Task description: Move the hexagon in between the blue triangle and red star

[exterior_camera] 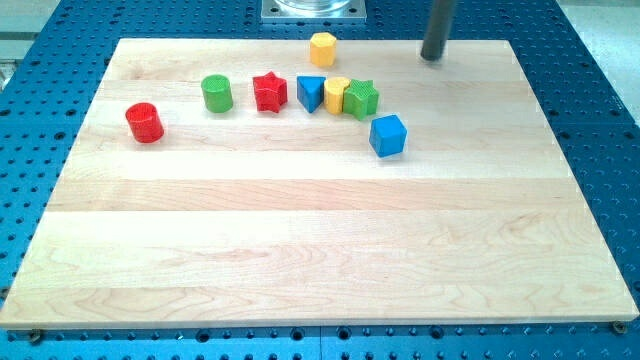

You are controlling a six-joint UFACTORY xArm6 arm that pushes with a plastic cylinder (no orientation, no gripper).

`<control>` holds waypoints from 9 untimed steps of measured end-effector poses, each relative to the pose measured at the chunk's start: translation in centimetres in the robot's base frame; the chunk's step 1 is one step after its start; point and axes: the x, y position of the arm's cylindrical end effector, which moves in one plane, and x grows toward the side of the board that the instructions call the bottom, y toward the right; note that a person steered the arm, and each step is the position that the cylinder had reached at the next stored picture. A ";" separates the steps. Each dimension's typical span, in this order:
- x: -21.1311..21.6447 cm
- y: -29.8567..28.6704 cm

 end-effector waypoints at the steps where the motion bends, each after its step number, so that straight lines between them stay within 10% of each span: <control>1: -0.9 -3.6; 9: 4.2 -16.1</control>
